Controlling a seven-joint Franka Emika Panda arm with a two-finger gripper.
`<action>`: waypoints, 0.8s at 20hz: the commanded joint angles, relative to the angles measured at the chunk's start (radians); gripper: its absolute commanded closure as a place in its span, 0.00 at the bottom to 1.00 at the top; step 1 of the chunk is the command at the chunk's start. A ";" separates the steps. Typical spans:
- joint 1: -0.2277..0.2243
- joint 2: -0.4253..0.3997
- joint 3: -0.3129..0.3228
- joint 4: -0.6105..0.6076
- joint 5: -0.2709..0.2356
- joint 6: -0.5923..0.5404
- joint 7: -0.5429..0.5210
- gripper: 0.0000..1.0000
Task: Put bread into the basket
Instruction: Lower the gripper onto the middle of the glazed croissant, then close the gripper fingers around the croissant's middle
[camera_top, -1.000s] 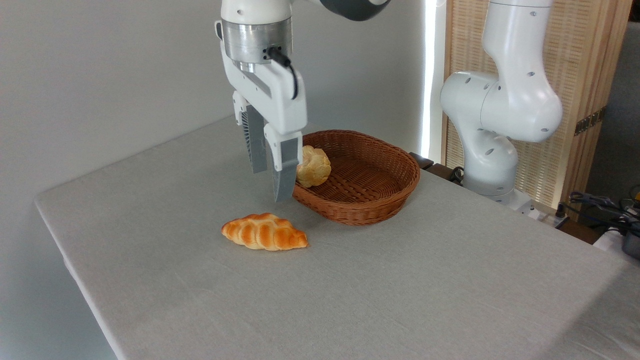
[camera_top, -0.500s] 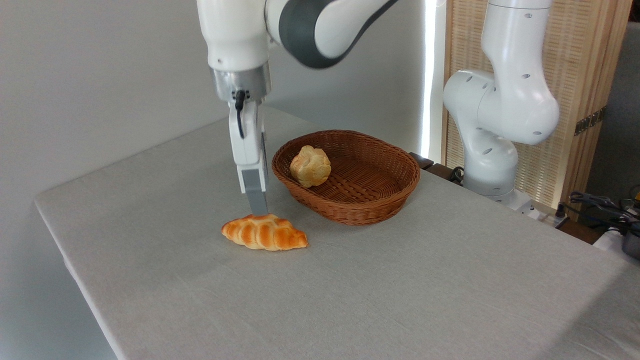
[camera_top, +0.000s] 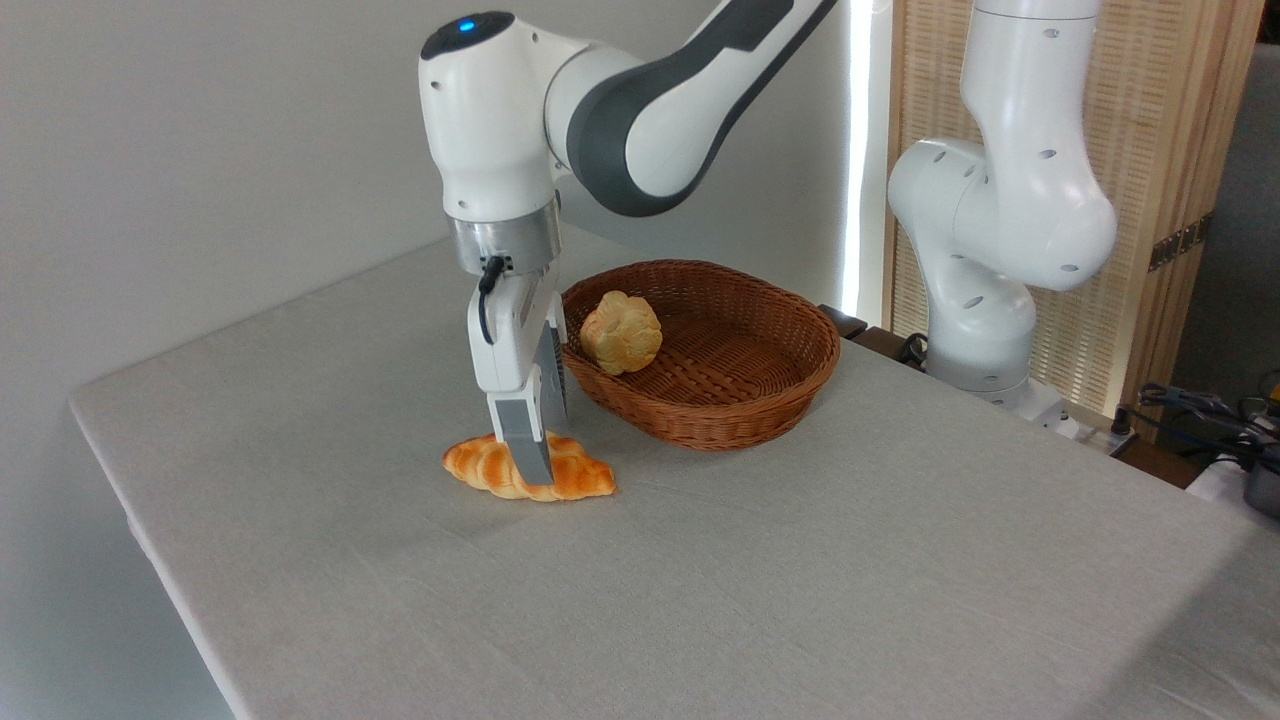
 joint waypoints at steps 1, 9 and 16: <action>-0.006 0.018 0.009 -0.016 0.008 0.037 0.021 0.00; -0.026 0.041 0.009 -0.023 0.011 0.037 0.020 0.16; -0.026 0.041 0.009 -0.023 0.011 0.036 0.020 0.75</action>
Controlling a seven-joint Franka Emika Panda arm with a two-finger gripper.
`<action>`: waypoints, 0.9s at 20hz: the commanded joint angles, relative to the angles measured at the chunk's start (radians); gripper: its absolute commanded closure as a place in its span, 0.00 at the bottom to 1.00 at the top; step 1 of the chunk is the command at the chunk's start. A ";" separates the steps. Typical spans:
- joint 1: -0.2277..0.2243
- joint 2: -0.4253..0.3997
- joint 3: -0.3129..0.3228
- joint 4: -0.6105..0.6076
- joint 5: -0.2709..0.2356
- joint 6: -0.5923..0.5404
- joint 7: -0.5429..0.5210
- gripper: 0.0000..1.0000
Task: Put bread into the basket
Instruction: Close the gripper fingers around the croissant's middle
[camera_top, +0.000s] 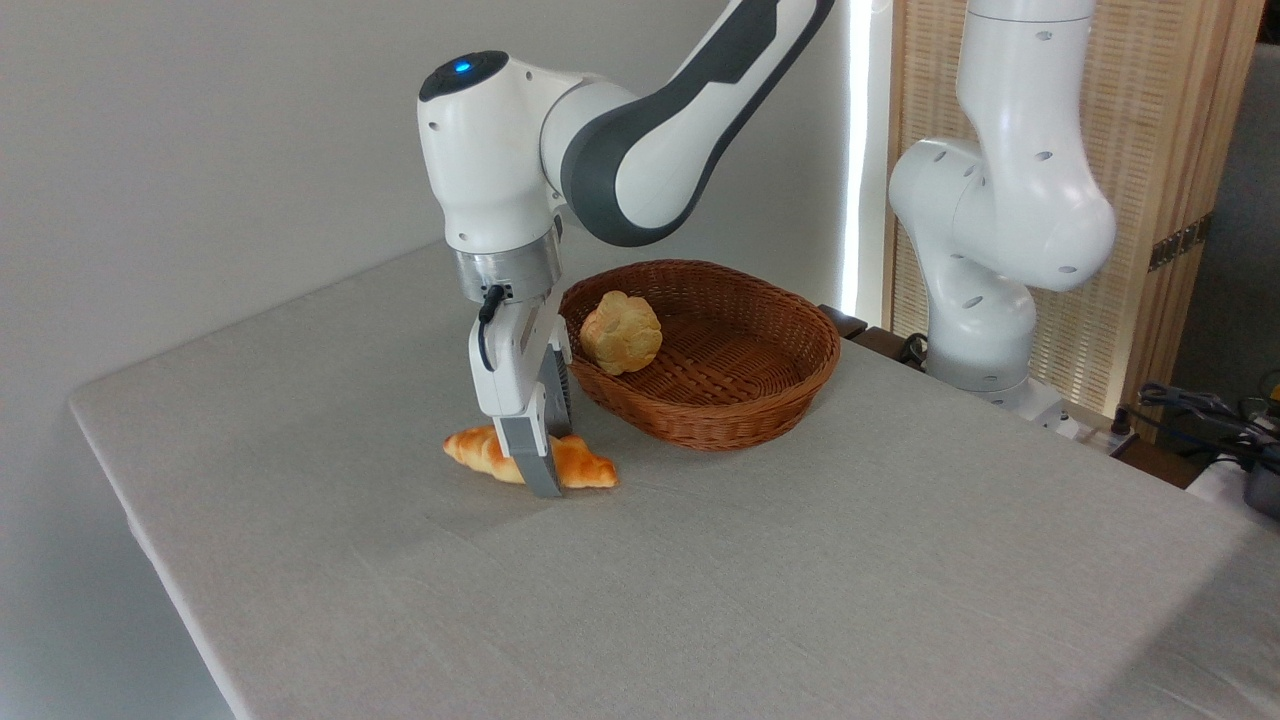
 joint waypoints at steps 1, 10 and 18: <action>-0.008 0.005 0.010 -0.008 0.009 0.019 0.017 0.75; -0.008 0.002 0.010 -0.007 0.009 0.015 0.016 0.84; -0.008 -0.004 0.010 -0.005 0.007 0.009 0.014 0.83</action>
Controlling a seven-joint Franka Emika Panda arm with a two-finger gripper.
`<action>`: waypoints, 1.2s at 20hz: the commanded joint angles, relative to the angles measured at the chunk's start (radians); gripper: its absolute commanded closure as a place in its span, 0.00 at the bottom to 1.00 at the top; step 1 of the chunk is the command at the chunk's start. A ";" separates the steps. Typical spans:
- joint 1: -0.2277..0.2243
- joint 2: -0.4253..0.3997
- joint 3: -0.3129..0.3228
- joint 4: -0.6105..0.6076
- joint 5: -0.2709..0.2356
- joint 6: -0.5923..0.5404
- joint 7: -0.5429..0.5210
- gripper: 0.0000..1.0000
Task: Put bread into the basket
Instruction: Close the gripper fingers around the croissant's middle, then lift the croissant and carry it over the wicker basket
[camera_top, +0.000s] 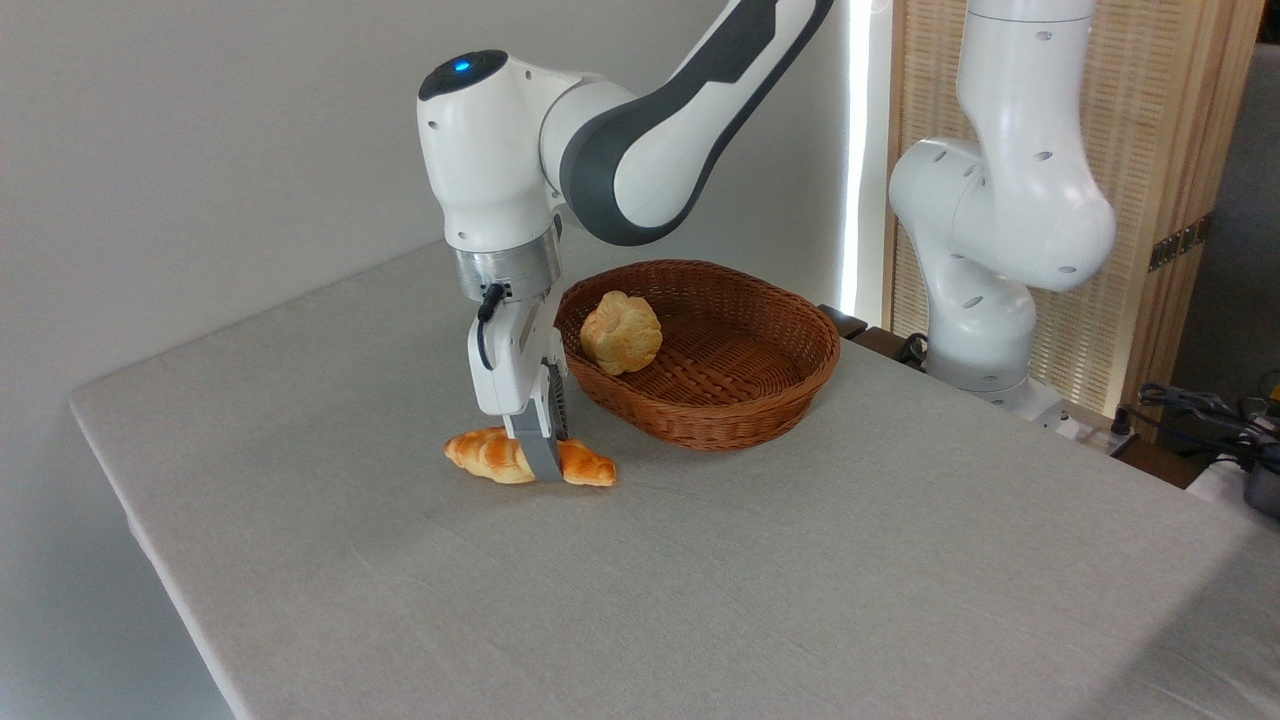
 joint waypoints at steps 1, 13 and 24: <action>-0.005 -0.007 0.010 -0.002 0.007 0.009 0.013 0.83; -0.003 -0.137 0.025 0.108 -0.071 -0.238 0.014 0.83; -0.019 -0.267 0.031 0.108 -0.068 -0.640 0.072 0.70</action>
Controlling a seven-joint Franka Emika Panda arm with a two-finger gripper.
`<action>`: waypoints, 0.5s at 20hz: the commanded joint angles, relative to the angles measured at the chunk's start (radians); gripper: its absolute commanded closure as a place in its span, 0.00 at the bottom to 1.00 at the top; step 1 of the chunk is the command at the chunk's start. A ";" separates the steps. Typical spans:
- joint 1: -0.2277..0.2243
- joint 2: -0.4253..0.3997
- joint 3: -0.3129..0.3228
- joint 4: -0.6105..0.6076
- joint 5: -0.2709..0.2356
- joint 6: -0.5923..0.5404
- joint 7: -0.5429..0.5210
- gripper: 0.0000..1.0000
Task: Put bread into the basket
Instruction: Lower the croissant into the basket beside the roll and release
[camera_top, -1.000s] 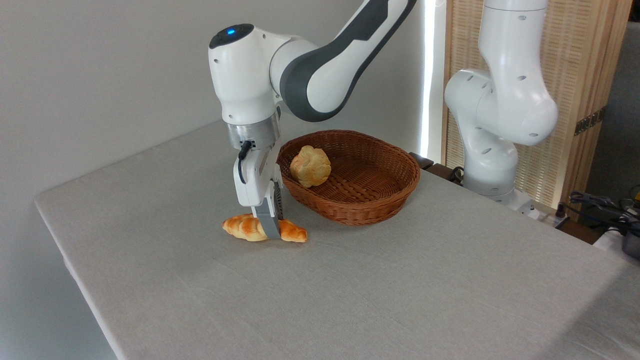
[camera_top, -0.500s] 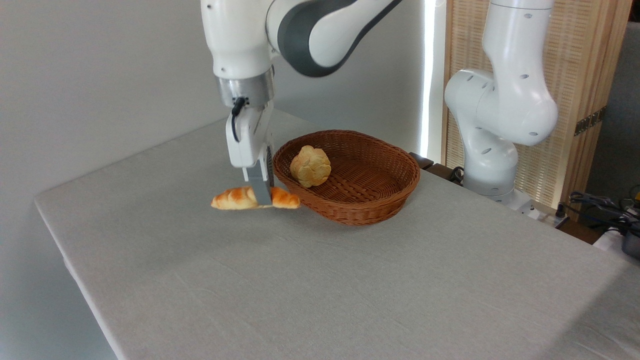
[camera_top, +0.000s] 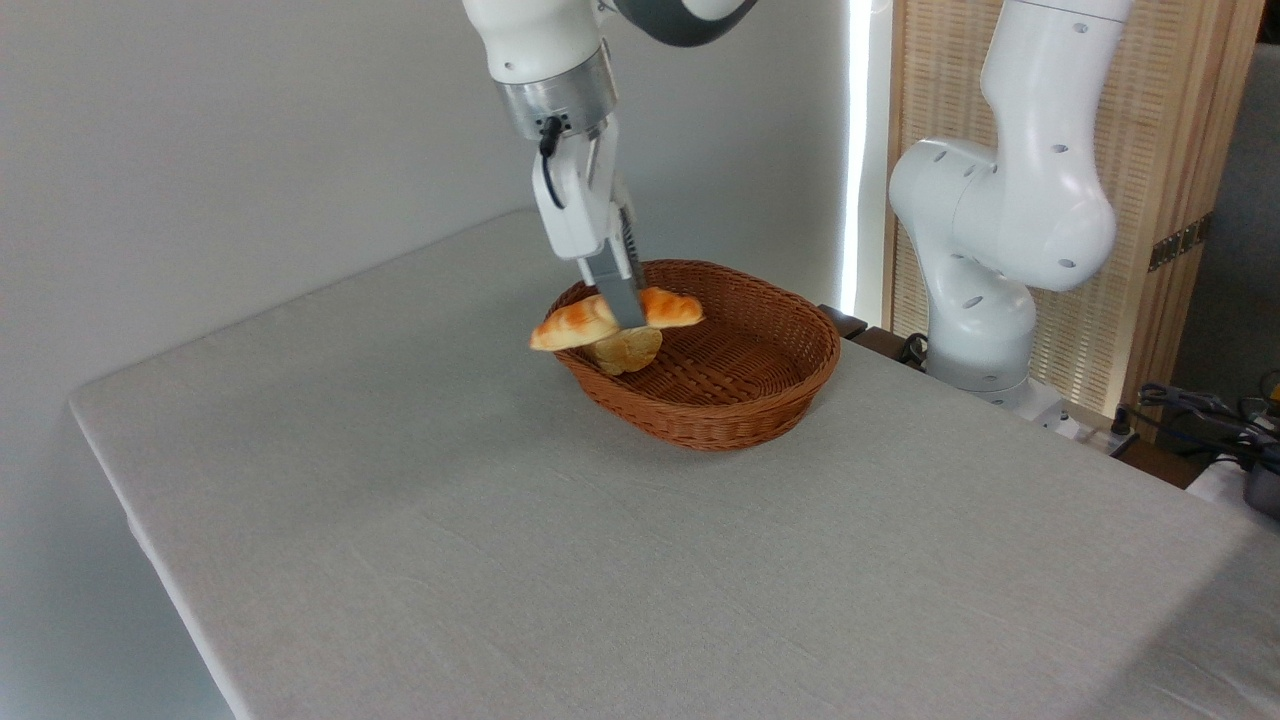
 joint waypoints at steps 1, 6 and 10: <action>-0.020 -0.020 0.011 -0.001 -0.005 -0.116 0.112 0.61; -0.020 -0.020 0.011 -0.003 0.001 -0.139 0.154 0.00; -0.018 -0.017 0.011 -0.003 0.002 -0.138 0.155 0.00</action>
